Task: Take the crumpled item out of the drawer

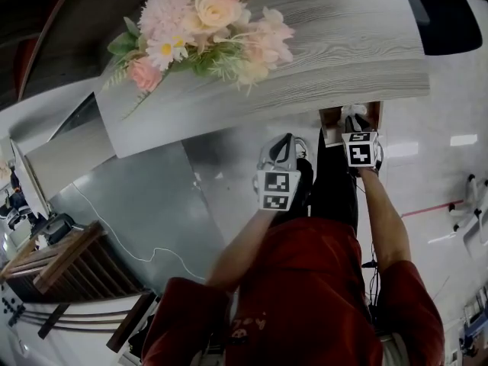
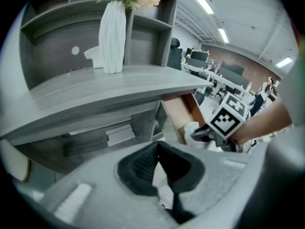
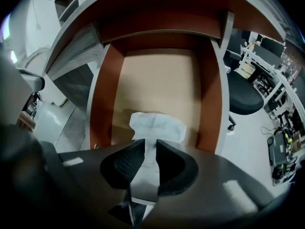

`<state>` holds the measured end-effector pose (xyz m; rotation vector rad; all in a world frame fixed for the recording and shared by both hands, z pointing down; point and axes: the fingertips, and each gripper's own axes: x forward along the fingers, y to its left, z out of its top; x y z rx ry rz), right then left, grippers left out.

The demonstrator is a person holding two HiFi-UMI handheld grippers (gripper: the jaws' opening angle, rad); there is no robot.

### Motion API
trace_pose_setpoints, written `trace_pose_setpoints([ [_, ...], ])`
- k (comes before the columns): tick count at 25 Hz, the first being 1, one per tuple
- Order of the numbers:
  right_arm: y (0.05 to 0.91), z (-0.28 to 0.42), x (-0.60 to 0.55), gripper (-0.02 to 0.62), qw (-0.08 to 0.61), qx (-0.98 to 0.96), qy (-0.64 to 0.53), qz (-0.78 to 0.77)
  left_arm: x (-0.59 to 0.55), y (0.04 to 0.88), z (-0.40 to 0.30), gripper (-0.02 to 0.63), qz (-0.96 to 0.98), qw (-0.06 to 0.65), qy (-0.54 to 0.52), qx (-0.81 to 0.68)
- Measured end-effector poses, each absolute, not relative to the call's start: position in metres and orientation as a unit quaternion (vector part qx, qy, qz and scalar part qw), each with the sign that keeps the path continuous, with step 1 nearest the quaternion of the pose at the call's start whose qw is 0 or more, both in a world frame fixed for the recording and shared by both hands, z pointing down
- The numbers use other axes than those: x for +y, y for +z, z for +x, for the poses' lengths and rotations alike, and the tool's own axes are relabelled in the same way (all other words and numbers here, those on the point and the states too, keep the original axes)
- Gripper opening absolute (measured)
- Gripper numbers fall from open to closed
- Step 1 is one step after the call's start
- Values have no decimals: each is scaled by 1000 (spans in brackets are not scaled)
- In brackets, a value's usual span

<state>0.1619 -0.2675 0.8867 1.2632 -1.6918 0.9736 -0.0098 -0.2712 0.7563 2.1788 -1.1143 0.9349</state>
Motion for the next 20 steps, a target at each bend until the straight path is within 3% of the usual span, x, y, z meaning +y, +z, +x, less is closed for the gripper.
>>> trace_pose_setpoints([
  [8,882,168,-266,23,384,-659,399,510,-267,755,-13,-3,803,257,344,-412],
  [20,843,161,-251,20,363,-668,385,522,-261,738,-13,-3,814,246,334,-407],
])
